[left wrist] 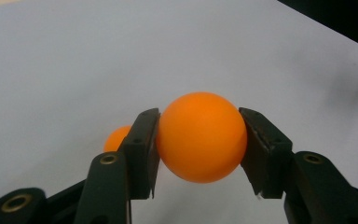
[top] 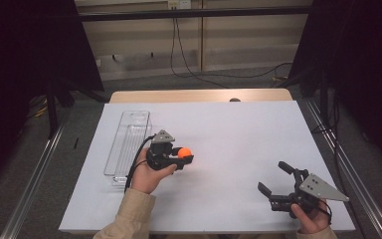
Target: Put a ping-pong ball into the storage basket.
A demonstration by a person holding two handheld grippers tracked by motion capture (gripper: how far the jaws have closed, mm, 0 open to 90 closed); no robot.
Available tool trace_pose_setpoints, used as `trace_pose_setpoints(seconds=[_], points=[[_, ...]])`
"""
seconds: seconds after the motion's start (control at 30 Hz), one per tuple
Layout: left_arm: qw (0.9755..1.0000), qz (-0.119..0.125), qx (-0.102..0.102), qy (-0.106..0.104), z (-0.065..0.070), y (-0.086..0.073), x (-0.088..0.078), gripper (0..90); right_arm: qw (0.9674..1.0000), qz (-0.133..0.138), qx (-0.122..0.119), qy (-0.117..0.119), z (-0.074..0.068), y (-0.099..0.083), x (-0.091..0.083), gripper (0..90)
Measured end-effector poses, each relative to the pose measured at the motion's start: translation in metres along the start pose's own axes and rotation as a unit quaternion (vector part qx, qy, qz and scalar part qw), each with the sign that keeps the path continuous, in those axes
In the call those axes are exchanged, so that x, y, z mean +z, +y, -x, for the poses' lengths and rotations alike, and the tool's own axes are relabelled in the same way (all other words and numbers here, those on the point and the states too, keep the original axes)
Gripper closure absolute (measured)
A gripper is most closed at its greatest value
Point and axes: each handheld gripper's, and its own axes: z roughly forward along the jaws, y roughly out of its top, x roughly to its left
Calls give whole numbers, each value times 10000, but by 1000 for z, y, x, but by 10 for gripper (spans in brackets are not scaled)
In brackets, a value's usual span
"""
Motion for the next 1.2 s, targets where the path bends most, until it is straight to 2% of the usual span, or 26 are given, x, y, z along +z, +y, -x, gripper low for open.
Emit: trace_pose_setpoints(seconds=[0.27, 1.2], points=[[9999, 78, -41, 67, -4, 1, -5, 508, 10000, 6, -1, -2, 0, 0, 0, 27], [9997, 77, -166, 158, -11, 2, -15, 508, 10000, 9, -5, 6, 0, 0, 0, 27]])
